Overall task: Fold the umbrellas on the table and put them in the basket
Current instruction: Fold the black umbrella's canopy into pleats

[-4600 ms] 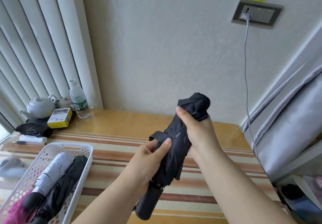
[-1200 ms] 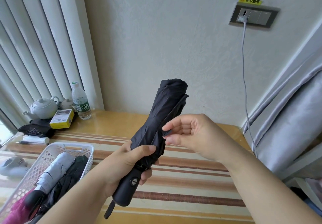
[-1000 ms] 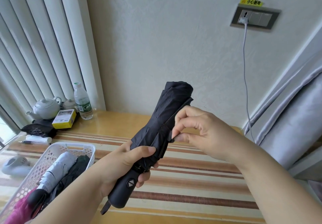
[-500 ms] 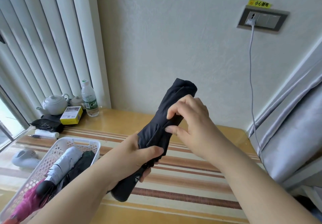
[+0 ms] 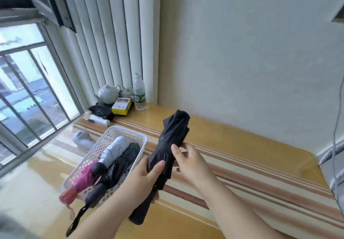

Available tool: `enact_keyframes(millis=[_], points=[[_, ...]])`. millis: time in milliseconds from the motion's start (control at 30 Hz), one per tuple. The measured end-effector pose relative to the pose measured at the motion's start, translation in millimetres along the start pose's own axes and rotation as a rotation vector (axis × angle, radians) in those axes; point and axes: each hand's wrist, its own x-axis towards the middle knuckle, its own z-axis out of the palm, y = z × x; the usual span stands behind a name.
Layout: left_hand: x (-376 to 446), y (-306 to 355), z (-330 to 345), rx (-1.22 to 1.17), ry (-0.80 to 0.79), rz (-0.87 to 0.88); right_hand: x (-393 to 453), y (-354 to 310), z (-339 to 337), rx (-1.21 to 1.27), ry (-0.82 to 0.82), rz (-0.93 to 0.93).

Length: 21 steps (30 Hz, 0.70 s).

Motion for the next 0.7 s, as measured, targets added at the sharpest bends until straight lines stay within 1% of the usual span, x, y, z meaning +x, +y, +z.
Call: enact_keyframes(millis=[67, 167, 300, 467, 600, 700], points=[[6, -28, -23, 0.149, 0.081, -0.022, 3, 3, 16, -0.056, -0.082, 0.022], [23, -59, -62, 0.486, 0.175, -0.057, 6, 7, 28, -0.134, -0.171, 0.014], [56, -77, -88, 0.636, 0.193, -0.163, 7, 13, 39, -0.16, -0.215, 0.011], [82, -92, -85, 0.886, 0.23, -0.176, 5, 17, 44, -0.178, -0.253, -0.004], [76, -97, -67, 1.043, 0.18, -0.177, 5, 23, 40, -0.179, -0.245, 0.005], [72, -101, -50, 1.293, 0.171, -0.188, 6, 25, 37, -0.165, -0.232, 0.006]])
